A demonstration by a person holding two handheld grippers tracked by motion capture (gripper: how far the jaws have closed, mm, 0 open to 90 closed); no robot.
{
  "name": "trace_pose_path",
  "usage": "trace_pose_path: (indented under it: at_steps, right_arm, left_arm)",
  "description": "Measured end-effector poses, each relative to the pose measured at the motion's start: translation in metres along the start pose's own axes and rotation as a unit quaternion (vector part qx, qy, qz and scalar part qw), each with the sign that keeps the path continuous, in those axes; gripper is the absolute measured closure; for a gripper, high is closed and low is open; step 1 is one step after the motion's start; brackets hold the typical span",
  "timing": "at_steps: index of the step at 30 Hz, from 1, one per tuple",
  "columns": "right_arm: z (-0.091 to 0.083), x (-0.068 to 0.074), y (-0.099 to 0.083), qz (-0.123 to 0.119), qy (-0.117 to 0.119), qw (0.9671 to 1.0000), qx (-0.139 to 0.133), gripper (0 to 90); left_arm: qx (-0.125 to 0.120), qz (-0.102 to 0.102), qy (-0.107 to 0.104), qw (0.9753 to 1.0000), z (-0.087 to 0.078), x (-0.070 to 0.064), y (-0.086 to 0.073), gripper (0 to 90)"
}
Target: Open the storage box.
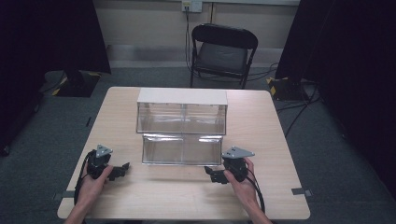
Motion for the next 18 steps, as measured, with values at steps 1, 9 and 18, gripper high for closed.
trace_pose_path:
  at_steps: [1,9,18]
  right_arm:
    - [-0.0001,-0.0001,0.0,0.0,-0.001,1.0,0.0,13.6]
    - [-0.0006,0.0005,0.0001,0.0,-0.002,1.0,0.001,13.8]
    - [-0.0015,0.0,-0.0001,-0.001,-0.007,1.0,0.002,14.0]
  left_arm:
    - [0.0,0.0,0.0,1.0,0.0,0.0,0.0,2.7]
    - [0.0,0.0,0.0,1.0,0.0,0.0,0.0,2.7]
    - [0.0,0.0,0.0,1.0,0.0,0.0,0.0,2.7]
Point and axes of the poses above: each handheld gripper's, and its own axes: z roughly forward along the jaws, y roughly out of its top, x roughly to its left, the point moved 9 cm from there along z, roughly forward along the jaws, and after that the axes turned 1 degree about -z, right-handed, at the moved point
